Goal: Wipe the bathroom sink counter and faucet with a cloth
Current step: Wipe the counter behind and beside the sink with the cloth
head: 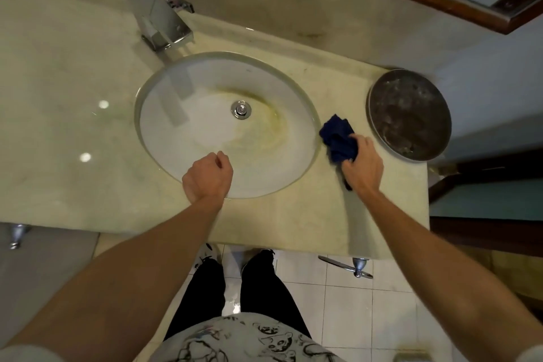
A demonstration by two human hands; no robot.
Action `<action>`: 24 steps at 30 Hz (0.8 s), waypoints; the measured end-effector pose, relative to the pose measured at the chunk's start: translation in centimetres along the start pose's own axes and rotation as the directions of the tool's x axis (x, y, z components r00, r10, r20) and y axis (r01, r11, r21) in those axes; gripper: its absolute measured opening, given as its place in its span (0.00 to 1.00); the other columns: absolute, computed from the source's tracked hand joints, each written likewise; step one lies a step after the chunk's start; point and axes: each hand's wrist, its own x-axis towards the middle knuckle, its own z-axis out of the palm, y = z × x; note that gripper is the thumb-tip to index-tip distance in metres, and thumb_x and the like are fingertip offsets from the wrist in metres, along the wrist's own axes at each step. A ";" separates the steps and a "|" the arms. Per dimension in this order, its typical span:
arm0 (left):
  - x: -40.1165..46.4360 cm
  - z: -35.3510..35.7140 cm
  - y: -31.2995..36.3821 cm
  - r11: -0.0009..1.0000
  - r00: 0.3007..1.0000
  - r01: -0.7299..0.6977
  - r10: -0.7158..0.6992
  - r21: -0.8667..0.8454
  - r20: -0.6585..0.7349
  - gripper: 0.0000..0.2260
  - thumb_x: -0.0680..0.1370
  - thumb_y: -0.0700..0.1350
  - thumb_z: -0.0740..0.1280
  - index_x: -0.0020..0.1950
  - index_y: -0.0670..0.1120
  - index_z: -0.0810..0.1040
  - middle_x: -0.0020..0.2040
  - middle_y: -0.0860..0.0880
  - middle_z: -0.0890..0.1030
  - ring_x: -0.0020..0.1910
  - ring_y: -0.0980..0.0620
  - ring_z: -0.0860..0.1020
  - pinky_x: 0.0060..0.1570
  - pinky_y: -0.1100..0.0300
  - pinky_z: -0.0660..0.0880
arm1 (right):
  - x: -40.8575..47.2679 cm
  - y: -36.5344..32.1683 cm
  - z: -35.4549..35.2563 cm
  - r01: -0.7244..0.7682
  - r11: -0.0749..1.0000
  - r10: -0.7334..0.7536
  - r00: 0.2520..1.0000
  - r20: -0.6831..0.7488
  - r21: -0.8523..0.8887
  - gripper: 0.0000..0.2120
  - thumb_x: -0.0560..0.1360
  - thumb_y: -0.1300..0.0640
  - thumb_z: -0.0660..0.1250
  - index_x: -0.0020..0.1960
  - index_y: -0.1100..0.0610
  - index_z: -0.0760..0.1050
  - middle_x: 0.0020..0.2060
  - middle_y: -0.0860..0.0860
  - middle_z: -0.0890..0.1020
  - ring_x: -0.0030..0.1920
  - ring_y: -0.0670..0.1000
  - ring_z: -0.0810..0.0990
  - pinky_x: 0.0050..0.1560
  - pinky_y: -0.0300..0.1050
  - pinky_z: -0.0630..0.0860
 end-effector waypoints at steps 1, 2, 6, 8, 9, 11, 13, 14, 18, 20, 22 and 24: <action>0.0 0.0 0.1 1.000 1.000 0.003 -0.003 0.005 0.003 0.21 0.82 0.53 0.53 0.34 0.46 0.73 0.29 0.48 0.75 0.31 0.44 0.75 0.39 0.52 0.74 | -1.4 -0.3 0.9 -0.055 0.998 0.056 0.998 -0.009 0.007 0.23 0.71 0.63 0.67 0.65 0.56 0.73 0.55 0.55 0.77 0.47 0.59 0.79 0.42 0.47 0.70; 0.0 0.0 0.2 1.000 1.000 0.007 -0.007 0.008 0.006 0.21 0.82 0.53 0.53 0.33 0.47 0.72 0.29 0.48 0.75 0.31 0.44 0.75 0.39 0.52 0.74 | -3.0 -1.2 1.9 -0.108 0.994 0.109 0.994 -0.028 0.020 0.24 0.70 0.63 0.67 0.65 0.56 0.73 0.55 0.55 0.77 0.46 0.59 0.79 0.42 0.47 0.70; -0.3 -0.2 0.2 1.000 1.000 0.019 -0.020 0.012 0.012 0.21 0.82 0.54 0.53 0.31 0.48 0.70 0.29 0.48 0.76 0.31 0.44 0.76 0.39 0.52 0.76 | -8.3 -7.0 4.6 -0.196 0.971 0.201 0.979 -0.022 0.134 0.25 0.68 0.64 0.67 0.65 0.54 0.72 0.56 0.52 0.77 0.44 0.57 0.79 0.42 0.49 0.75; -0.4 -0.3 0.3 1.000 1.000 0.023 -0.023 0.016 0.015 0.22 0.82 0.54 0.53 0.32 0.47 0.72 0.30 0.47 0.76 0.31 0.44 0.76 0.40 0.52 0.76 | -9.1 -9.7 4.7 -0.243 0.925 0.231 0.970 0.074 0.292 0.20 0.71 0.63 0.66 0.61 0.51 0.73 0.54 0.48 0.79 0.44 0.54 0.79 0.43 0.48 0.75; -0.4 -0.3 0.3 1.000 1.000 0.024 -0.024 0.014 0.014 0.22 0.82 0.54 0.53 0.33 0.47 0.73 0.30 0.47 0.76 0.31 0.44 0.76 0.40 0.52 0.76 | -8.9 -10.7 4.3 -0.306 0.855 0.262 0.952 0.159 0.420 0.15 0.73 0.62 0.66 0.58 0.51 0.74 0.51 0.48 0.80 0.45 0.53 0.79 0.42 0.46 0.75; -0.4 -0.3 0.3 1.000 1.000 0.025 -0.025 0.014 0.010 0.22 0.82 0.54 0.53 0.33 0.46 0.74 0.30 0.47 0.76 0.30 0.45 0.75 0.39 0.53 0.74 | -7.9 -11.4 3.3 -0.476 0.561 0.324 0.879 0.349 0.677 0.06 0.77 0.60 0.68 0.53 0.53 0.77 0.47 0.50 0.83 0.48 0.55 0.82 0.43 0.45 0.77; -0.5 -0.3 0.3 1.000 1.000 0.025 -0.025 0.012 0.009 0.22 0.82 0.54 0.53 0.33 0.45 0.74 0.29 0.47 0.76 0.29 0.45 0.74 0.37 0.54 0.72 | -6.5 -10.9 2.0 -0.568 0.243 0.323 0.811 0.487 0.786 0.08 0.78 0.57 0.71 0.57 0.56 0.79 0.51 0.54 0.85 0.52 0.57 0.84 0.51 0.50 0.81; -0.4 -0.2 0.2 1.000 1.000 0.028 -0.028 0.007 0.009 0.22 0.82 0.54 0.53 0.33 0.45 0.74 0.29 0.46 0.76 0.29 0.45 0.74 0.37 0.54 0.71 | -5.9 -10.2 1.2 -0.560 0.122 0.294 0.809 0.509 0.820 0.11 0.79 0.55 0.72 0.60 0.56 0.78 0.54 0.55 0.85 0.55 0.57 0.84 0.57 0.53 0.82; -0.4 -0.1 0.2 0.999 0.999 0.032 -0.032 0.007 0.011 0.22 0.81 0.55 0.54 0.33 0.45 0.74 0.30 0.46 0.76 0.30 0.45 0.74 0.38 0.53 0.73 | -4.1 -5.7 -2.2 -0.471 -0.188 0.174 0.848 0.501 0.862 0.20 0.80 0.50 0.69 0.69 0.56 0.74 0.62 0.53 0.84 0.63 0.53 0.82 0.64 0.52 0.78; -0.3 -0.1 0.2 0.999 0.999 0.030 -0.030 0.017 0.011 0.22 0.82 0.55 0.54 0.34 0.45 0.75 0.30 0.47 0.76 0.30 0.45 0.74 0.39 0.53 0.74 | -4.8 -2.5 -2.7 -0.507 -0.047 0.284 0.819 0.498 0.861 0.23 0.78 0.50 0.71 0.70 0.57 0.74 0.61 0.52 0.84 0.60 0.52 0.84 0.60 0.48 0.80; -0.3 0.0 0.2 0.999 0.999 0.033 -0.034 0.024 0.012 0.22 0.82 0.55 0.54 0.34 0.46 0.75 0.29 0.47 0.76 0.29 0.47 0.73 0.38 0.54 0.73 | -6.8 0.9 -1.8 -0.617 0.141 0.497 0.721 0.483 0.775 0.25 0.75 0.52 0.76 0.68 0.59 0.75 0.59 0.54 0.84 0.56 0.53 0.85 0.59 0.48 0.81; -0.2 0.1 0.1 0.999 0.999 0.031 -0.032 0.027 0.005 0.22 0.82 0.55 0.54 0.33 0.46 0.75 0.29 0.47 0.75 0.28 0.47 0.72 0.37 0.55 0.71 | -9.2 3.3 -1.1 -0.685 0.368 0.682 0.658 0.318 0.629 0.28 0.73 0.54 0.78 0.69 0.59 0.74 0.61 0.55 0.81 0.58 0.55 0.83 0.62 0.49 0.79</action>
